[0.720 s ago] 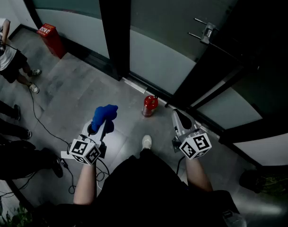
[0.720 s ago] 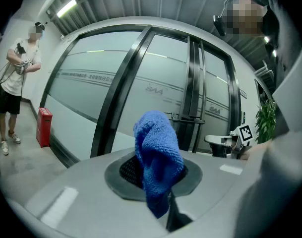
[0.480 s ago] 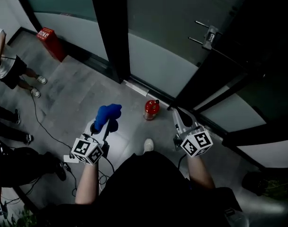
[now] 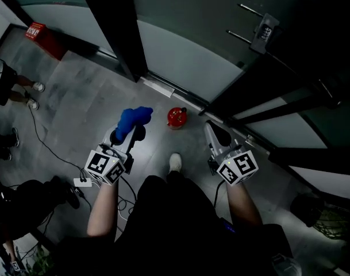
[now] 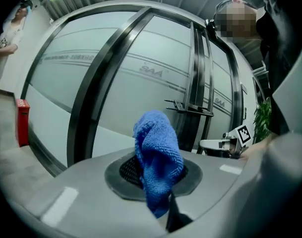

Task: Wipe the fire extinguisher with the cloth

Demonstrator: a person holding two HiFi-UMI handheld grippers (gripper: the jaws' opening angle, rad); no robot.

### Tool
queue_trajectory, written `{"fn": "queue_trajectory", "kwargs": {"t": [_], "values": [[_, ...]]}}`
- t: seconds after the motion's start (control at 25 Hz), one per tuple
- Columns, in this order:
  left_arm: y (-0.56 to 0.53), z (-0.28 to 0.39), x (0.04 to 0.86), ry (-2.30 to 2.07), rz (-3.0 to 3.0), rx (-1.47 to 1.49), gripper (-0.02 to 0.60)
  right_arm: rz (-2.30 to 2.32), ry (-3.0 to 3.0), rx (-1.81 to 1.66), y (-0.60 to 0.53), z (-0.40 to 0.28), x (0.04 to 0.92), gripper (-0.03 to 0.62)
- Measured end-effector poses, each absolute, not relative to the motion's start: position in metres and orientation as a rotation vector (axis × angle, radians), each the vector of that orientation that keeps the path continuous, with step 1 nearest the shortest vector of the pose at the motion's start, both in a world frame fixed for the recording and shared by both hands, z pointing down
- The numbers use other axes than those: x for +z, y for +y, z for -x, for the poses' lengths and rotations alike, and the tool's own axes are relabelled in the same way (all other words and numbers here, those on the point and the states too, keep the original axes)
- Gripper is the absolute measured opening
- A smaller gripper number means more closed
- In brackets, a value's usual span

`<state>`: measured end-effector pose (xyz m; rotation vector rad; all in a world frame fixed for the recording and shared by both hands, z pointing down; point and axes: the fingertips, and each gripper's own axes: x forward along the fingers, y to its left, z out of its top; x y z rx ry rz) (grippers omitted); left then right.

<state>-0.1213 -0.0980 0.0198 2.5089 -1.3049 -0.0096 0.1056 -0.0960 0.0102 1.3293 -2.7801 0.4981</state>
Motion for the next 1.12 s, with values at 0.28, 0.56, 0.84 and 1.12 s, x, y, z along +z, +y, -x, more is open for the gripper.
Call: {"fn": "queue_trajectory", "kwargs": {"t": [0.28, 0.56, 0.84, 1.12], "values": [[-0.144, 0.097, 0.082, -1.162, -2.521, 0.155, 0.054, -1.41, -2.658, 0.64, -0.107, -0.118, 0.076, 0.003], [-0.164, 0.09, 0.181, -0.983, -2.613, 0.274, 0.054, -1.554, -2.627, 0.61, -0.125, -0.115, 0.161, 0.003], [-0.196, 0.083, 0.36, -0.892, -2.72, 0.222, 0.054, -1.716, -2.655, 0.438, -0.167, -0.123, 0.327, 0.003], [-0.233, 0.056, 0.505, -0.777, -2.895, 0.219, 0.052, -1.834, -2.641, 0.204, -0.192, -0.14, 0.466, 0.003]]}}
